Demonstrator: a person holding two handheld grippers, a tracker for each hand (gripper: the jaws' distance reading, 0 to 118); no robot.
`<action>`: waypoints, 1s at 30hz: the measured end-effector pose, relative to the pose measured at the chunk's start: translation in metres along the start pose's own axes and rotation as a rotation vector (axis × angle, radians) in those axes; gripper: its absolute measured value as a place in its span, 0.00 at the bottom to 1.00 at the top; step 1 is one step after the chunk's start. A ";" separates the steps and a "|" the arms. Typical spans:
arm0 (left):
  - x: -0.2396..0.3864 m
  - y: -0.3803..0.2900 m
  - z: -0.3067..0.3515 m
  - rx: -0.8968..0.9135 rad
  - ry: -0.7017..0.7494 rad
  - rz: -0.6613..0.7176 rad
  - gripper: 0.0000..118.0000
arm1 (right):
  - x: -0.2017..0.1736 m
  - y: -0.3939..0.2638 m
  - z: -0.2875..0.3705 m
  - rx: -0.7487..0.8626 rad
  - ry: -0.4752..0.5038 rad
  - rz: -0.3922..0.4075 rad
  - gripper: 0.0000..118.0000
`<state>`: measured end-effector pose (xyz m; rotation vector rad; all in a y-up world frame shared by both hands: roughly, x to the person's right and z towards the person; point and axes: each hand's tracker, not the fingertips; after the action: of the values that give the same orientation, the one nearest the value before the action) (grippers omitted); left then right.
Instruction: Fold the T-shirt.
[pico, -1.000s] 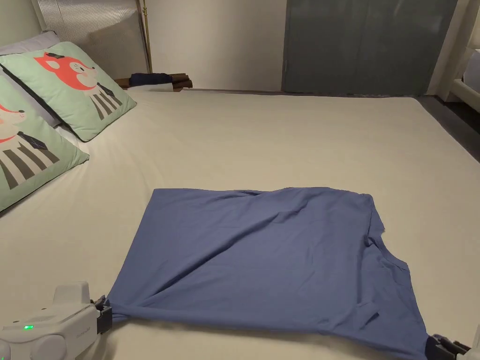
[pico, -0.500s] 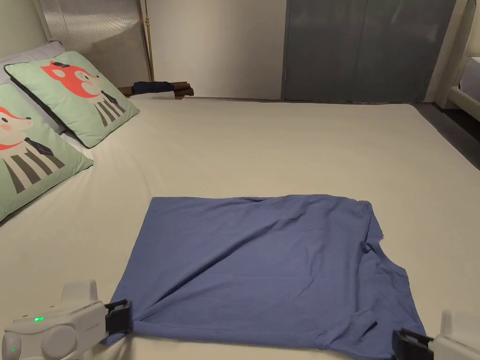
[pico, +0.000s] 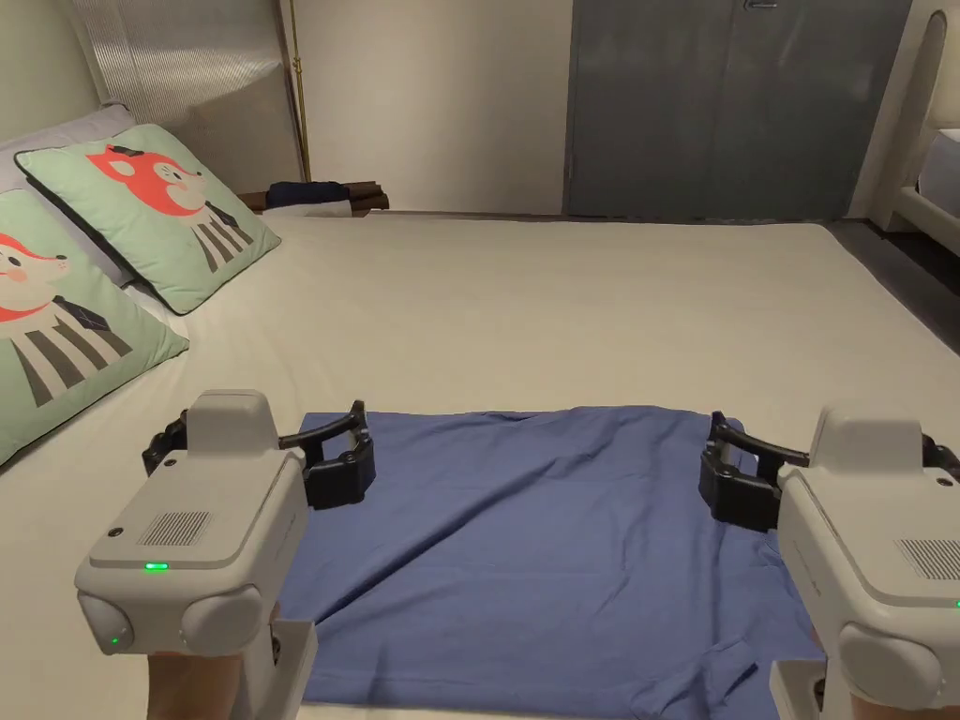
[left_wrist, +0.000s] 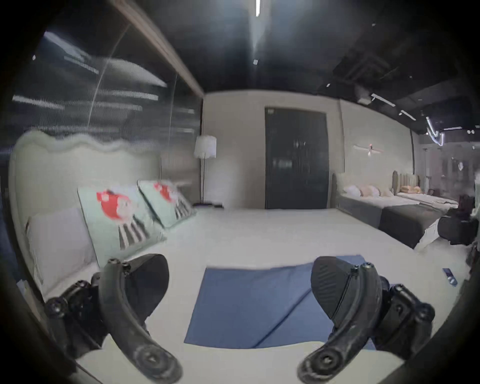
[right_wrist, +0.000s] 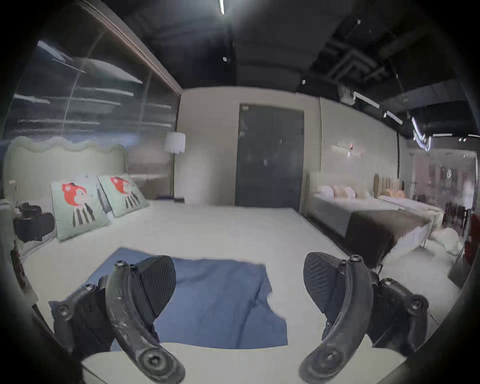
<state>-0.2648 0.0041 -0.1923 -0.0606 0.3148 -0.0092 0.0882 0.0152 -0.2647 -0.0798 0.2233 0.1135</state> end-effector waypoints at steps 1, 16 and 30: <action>0.003 0.002 -0.001 0.016 0.008 -0.001 0.80 | -0.003 0.003 0.002 0.023 -0.004 0.014 0.79; 0.001 -0.015 -0.008 -0.044 -0.061 -0.037 0.00 | -0.010 0.009 0.005 0.076 -0.008 0.062 0.00; -0.068 -0.095 0.000 -0.631 0.030 -0.046 0.04 | -0.008 -0.006 -0.007 0.011 0.024 0.068 0.00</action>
<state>-0.3296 -0.0891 -0.1651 -0.6939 0.3371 0.0440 0.0795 0.0082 -0.2694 -0.0630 0.2510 0.1789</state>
